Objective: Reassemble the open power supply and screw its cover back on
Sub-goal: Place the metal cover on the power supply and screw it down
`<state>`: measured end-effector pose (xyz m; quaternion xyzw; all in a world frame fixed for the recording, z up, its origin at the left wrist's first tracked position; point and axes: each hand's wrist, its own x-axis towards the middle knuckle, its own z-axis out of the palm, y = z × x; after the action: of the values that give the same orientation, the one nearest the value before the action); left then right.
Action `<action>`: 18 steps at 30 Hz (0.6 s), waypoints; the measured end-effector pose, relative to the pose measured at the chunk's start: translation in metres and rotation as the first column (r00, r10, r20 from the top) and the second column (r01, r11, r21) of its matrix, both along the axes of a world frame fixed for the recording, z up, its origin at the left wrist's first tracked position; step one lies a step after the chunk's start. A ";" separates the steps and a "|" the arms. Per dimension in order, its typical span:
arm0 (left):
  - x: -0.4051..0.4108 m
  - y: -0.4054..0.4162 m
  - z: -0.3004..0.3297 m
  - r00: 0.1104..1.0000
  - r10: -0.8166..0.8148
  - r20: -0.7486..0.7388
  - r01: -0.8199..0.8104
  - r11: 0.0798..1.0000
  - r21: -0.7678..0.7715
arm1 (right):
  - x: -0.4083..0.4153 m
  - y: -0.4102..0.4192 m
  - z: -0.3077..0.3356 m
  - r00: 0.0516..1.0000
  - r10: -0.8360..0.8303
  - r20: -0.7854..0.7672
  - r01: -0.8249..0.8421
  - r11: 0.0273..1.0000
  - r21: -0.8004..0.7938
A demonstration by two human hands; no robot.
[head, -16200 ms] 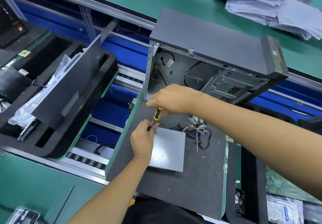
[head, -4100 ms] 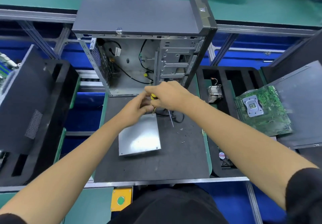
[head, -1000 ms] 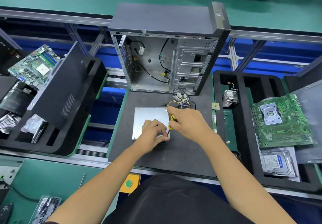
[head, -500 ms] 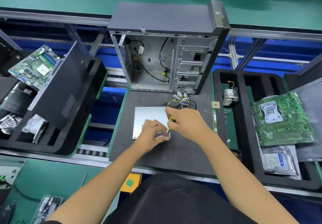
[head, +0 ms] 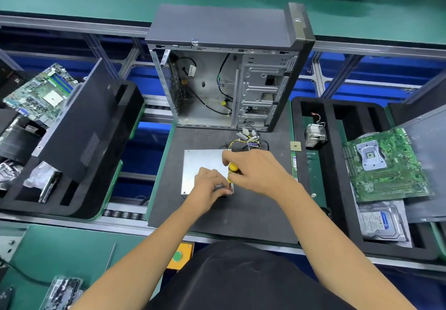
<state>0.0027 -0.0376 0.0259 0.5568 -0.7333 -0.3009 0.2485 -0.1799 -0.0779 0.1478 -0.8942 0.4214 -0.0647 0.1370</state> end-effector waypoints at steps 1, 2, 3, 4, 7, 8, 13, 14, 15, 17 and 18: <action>0.000 0.000 -0.001 1.000 -0.001 0.001 0.001 1.000 0.006 | 0.001 0.000 -0.001 1.000 0.008 0.001 -0.008 1.000 0.011; 0.000 -0.001 -0.001 1.000 -0.004 0.000 0.004 1.000 0.013 | 0.003 0.000 -0.002 1.000 0.000 0.001 0.000 1.000 0.019; 0.000 -0.001 -0.001 1.000 -0.009 -0.004 0.009 1.000 0.024 | 0.004 0.000 -0.004 1.000 -0.024 -0.001 0.024 1.000 0.019; -0.001 -0.001 0.001 1.000 -0.007 -0.021 0.008 0.999 0.039 | 0.006 -0.001 -0.007 0.998 -0.065 -0.006 0.065 0.998 0.012; -0.003 0.000 0.005 0.984 0.061 -0.167 -0.045 0.994 0.103 | 0.008 -0.005 -0.011 0.981 -0.187 -0.053 0.185 0.981 -0.050; -0.003 0.000 0.005 0.978 0.079 -0.193 -0.057 0.992 0.117 | 0.007 -0.006 -0.011 0.979 -0.193 -0.067 0.187 0.979 -0.081; -0.002 0.000 0.000 0.988 0.040 -0.149 -0.028 0.996 0.079 | 0.001 -0.004 0.001 0.998 -0.059 0.019 0.059 0.997 -0.045; 0.000 -0.001 -0.001 0.991 0.027 -0.132 -0.018 0.997 0.069 | 0.001 -0.003 0.004 1.000 -0.018 0.019 0.019 0.998 -0.058; 0.001 -0.001 -0.003 0.993 0.020 -0.114 -0.013 0.998 0.064 | 0.001 -0.003 0.006 1.000 0.013 0.011 -0.012 0.997 -0.080; 0.002 0.000 -0.005 0.996 0.010 -0.086 -0.004 0.997 0.072 | 0.004 -0.003 0.008 1.000 0.029 -0.012 -0.030 0.995 -0.092; 0.002 -0.001 -0.007 0.997 -0.001 -0.080 0.007 0.997 0.079 | 0.005 -0.003 0.008 0.999 0.022 -0.027 -0.024 0.996 -0.086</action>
<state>0.0046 -0.0382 0.0193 0.5523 -0.7113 -0.3524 0.2547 -0.1747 -0.0810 0.1558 -0.9048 0.4097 -0.0695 0.0934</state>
